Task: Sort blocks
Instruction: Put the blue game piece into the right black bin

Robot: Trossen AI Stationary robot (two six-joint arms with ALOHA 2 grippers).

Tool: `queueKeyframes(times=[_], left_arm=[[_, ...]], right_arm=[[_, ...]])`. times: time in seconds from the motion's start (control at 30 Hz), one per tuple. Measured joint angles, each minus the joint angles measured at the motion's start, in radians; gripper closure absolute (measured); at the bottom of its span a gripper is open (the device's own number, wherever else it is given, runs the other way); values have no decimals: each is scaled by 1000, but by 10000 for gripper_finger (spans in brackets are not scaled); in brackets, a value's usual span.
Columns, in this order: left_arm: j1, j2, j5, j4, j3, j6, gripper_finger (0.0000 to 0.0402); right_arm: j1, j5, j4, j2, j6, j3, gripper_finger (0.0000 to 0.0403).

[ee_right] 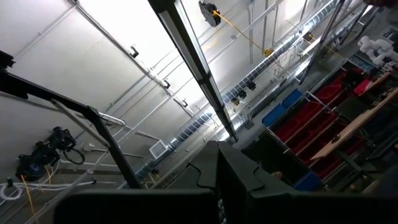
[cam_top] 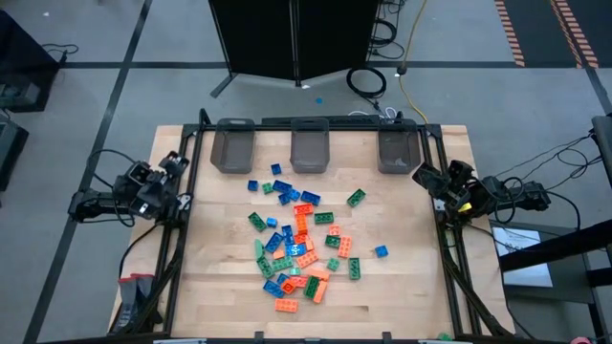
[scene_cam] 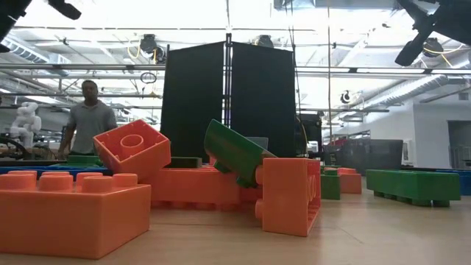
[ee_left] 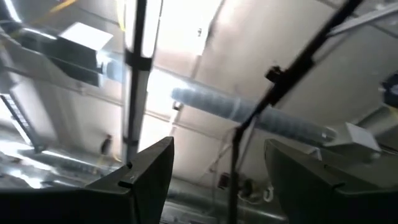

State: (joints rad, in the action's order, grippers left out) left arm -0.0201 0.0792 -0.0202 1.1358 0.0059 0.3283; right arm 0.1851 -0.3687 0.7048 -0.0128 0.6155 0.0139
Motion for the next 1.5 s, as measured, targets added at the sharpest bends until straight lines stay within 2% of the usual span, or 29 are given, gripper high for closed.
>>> queueKeyframes(times=[0.17, 0.37, 0.5, 0.6, 0.67, 0.73, 0.83, 0.97, 1.17, 1.27, 1.37, 1.43, 1.5], left_arm=[[0, 0, 91, 4, 0, 0, 149], [0, 0, 120, 10, 0, 12, 149], [0, 0, 241, -36, 0, 85, 149], [0, 0, 319, -118, 0, 144, 149], [0, 0, 357, -209, 10, 217, 150], [0, 1, 364, -340, 48, 282, 152], [0, 10, 366, -549, 138, 321, 153], [0, 63, 366, -749, 299, 297, 153], [0, 176, 355, -1035, 543, 234, 153], [0, 237, 355, -1169, 624, 241, 153], [0, 294, 366, -1300, 675, 289, 153], [0, 324, 366, -1380, 690, 350, 153], [0, 356, 317, -1440, 692, 429, 153]], right_arm=[[0, 0, 1, 0, -3, 0, 403], [0, 0, 13, 0, -20, 0, 403], [0, 0, -23, 0, -78, 0, 403], [0, -26, -51, 0, -117, 0, 403], [-1, -5, -52, 0, -158, 5, 403], [0, 55, -63, 0, -229, 31, 403], [0, 66, -108, -2, -332, 115, 399], [0, 79, -352, -31, -479, 322, 382], [0, -19, -845, -198, -554, 688, 325], [0, -58, -1111, -299, -508, 843, 281], [0, -55, -1346, -391, -385, 966, 240], [0, -43, -1451, -440, -293, 1008, 220], [0, -13, -1501, -477, -228, 1020, 206]])
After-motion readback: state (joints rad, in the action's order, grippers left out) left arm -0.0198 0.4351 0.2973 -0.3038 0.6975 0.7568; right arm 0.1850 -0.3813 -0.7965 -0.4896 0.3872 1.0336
